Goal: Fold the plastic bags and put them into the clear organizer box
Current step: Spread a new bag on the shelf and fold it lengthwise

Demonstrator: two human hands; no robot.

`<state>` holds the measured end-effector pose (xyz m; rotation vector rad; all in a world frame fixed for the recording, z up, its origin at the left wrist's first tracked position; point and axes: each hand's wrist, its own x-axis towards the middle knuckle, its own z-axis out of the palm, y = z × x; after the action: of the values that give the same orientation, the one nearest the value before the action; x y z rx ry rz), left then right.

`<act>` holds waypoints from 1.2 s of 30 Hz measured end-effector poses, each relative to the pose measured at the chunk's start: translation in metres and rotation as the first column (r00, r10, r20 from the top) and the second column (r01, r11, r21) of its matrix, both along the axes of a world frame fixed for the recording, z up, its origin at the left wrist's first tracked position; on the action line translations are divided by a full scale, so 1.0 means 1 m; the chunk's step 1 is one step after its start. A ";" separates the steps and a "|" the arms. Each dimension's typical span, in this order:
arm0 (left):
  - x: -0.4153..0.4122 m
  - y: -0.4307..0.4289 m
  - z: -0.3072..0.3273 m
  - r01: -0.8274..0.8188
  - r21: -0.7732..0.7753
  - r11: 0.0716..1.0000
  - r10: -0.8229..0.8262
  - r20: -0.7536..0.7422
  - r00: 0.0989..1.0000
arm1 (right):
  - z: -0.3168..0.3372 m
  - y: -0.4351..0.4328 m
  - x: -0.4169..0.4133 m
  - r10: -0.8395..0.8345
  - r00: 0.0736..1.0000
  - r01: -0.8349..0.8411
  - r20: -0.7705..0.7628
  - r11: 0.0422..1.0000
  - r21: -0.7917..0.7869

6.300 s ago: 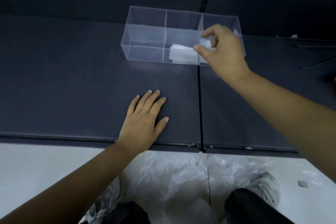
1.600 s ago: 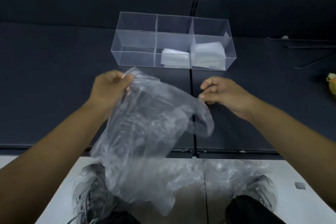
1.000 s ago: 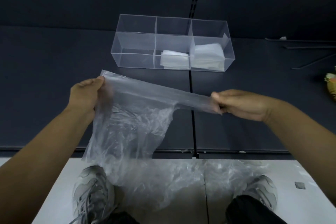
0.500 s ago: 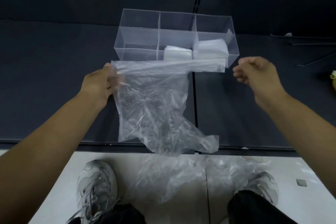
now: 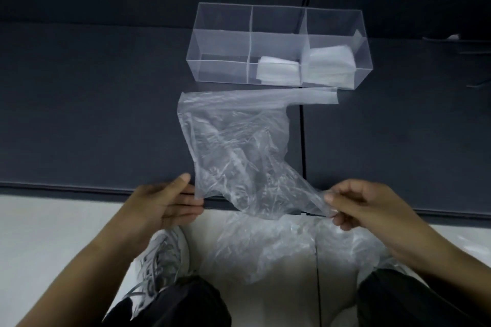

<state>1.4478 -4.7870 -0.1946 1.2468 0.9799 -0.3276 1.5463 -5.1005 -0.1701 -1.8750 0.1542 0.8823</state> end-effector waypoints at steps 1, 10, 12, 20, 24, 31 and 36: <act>0.000 -0.002 0.000 0.009 -0.056 0.998 -0.009 -0.005 1.000 | -0.002 0.001 0.001 -0.014 0.999 0.014 0.029 1.000 0.001; 0.008 -0.007 -0.005 -0.138 -0.097 0.986 0.137 -0.021 0.990 | -0.022 -0.012 0.020 -0.174 0.976 0.175 0.129 0.985 0.001; 0.005 -0.005 -0.007 -0.195 -0.058 0.979 0.196 0.000 0.981 | -0.026 -0.022 0.029 -0.247 0.952 0.254 0.181 0.967 -0.020; -0.001 -0.008 -0.006 -0.142 0.051 0.989 0.139 0.061 0.988 | -0.039 -0.048 0.038 -0.295 0.902 0.348 0.314 0.929 -0.127; -0.004 -0.005 -0.001 -0.015 0.111 0.994 0.010 0.042 0.999 | -0.040 -0.054 0.039 -0.272 0.901 0.347 0.339 0.919 -0.185; 0.011 0.006 0.001 0.011 0.197 0.980 -0.016 0.020 1.000 | -0.028 -0.042 0.038 -0.135 0.942 0.224 0.309 0.936 -0.273; 0.019 0.009 -0.015 0.002 0.280 0.960 -0.011 0.033 0.999 | -0.034 -0.029 0.030 0.204 0.866 0.089 0.456 0.835 -0.543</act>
<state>1.4665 -4.7785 -0.2094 1.5074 1.0172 -0.1750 1.5762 -5.1300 -0.2041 -2.6080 0.0250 0.3690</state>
